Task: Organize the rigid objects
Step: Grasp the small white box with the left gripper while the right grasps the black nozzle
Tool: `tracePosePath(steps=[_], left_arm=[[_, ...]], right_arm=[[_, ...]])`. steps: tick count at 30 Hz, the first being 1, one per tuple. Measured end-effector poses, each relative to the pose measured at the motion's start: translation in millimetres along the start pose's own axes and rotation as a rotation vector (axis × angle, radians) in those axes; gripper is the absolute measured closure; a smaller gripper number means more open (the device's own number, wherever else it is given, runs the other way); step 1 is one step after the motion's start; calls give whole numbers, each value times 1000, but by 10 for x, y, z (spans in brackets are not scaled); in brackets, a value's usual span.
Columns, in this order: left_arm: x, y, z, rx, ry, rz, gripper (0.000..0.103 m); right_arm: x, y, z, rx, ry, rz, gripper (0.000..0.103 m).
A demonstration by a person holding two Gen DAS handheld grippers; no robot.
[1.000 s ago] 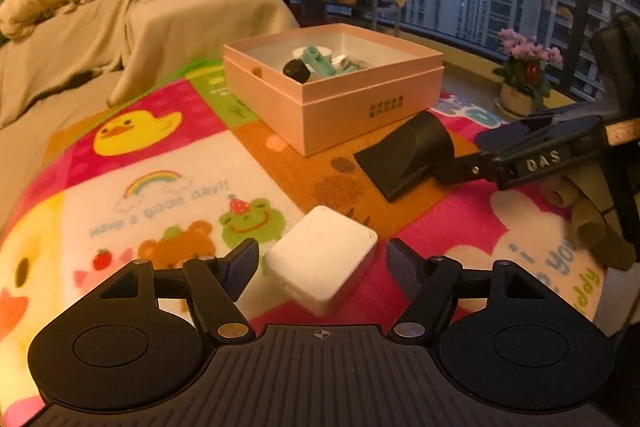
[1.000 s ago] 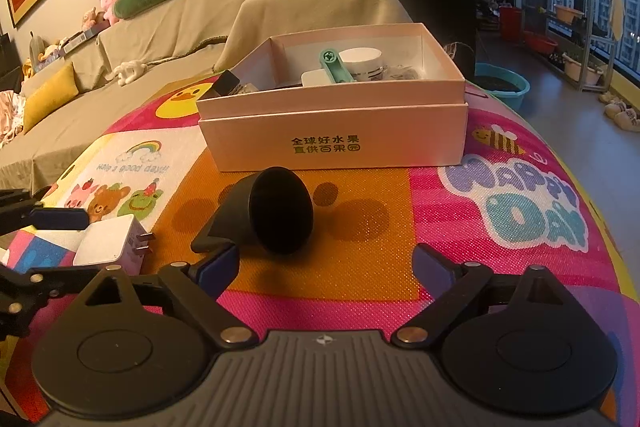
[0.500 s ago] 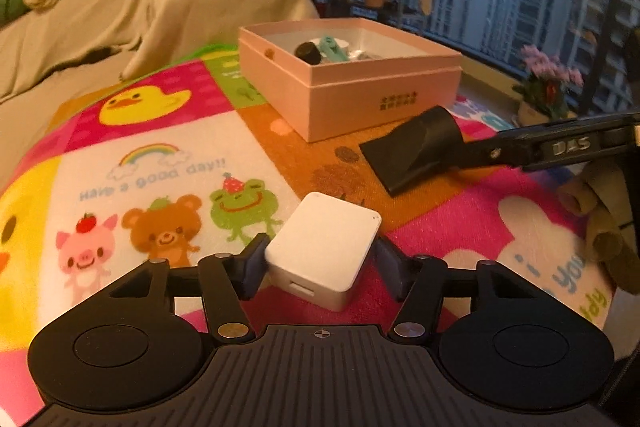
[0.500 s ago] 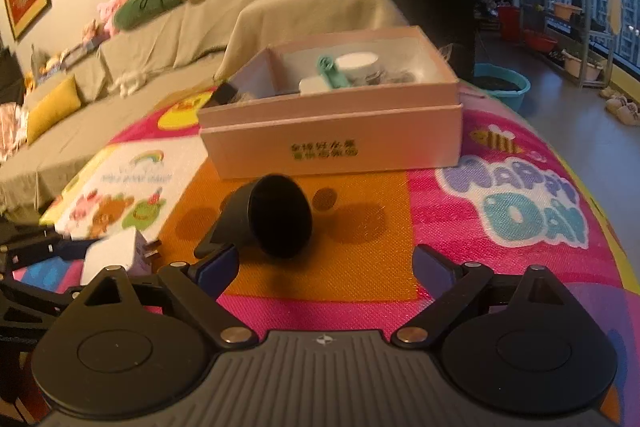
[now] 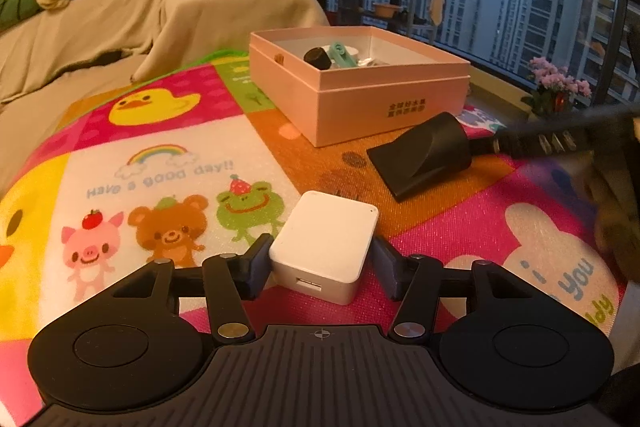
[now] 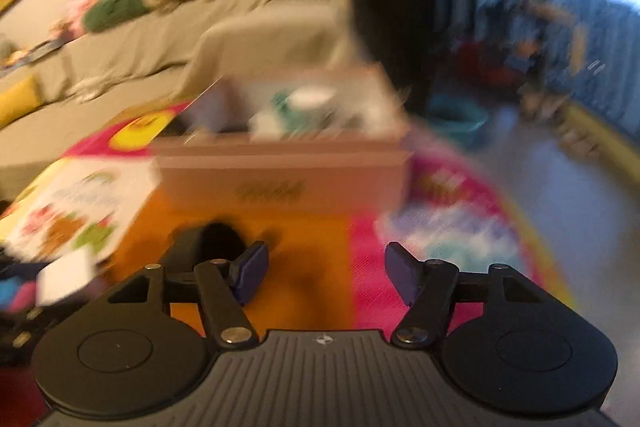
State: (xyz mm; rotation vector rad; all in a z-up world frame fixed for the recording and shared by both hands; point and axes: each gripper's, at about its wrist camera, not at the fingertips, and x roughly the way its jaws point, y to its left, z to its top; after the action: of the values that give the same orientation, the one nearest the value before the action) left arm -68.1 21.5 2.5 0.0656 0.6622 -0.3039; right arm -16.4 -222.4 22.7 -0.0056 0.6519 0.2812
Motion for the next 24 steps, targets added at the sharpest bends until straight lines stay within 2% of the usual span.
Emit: tracePosePath(steps=[3, 5, 7, 8, 12, 16, 19, 20, 22, 23, 24], left_arm=[[-2, 6, 0, -6, -1, -3, 44], [-5, 4, 0, -6, -1, -3, 44], [-3, 7, -1, -6, -1, -3, 44], [-4, 7, -1, -6, -1, -3, 44], [-3, 7, -1, -5, -1, -3, 44], [-3, 6, -1, -5, -1, -3, 44], [-4, 7, -2, -5, -1, -3, 44], [-3, 7, -1, -5, -1, -3, 44], [-2, 3, -1, -3, 1, -1, 44], [-2, -4, -1, 0, 2, 2, 44], [0, -17, 2, 4, 4, 7, 44]], right_arm=[[-104, 145, -99, -67, 9, 146, 37], [-225, 232, -111, -128, -20, 204, 34], [-303, 281, -100, -165, -44, 218, 18], [-339, 293, -88, -171, -60, 219, 16], [-322, 342, -72, -163, -65, 252, 15], [-148, 446, -46, -153, -39, 224, 15], [92, 490, 0, -170, 12, 205, 15], [152, 505, 12, -175, 27, 194, 16], [178, 525, 13, -188, 36, 196, 30], [157, 536, 11, -204, 39, 203, 48], [130, 540, 10, -218, 42, 204, 52]])
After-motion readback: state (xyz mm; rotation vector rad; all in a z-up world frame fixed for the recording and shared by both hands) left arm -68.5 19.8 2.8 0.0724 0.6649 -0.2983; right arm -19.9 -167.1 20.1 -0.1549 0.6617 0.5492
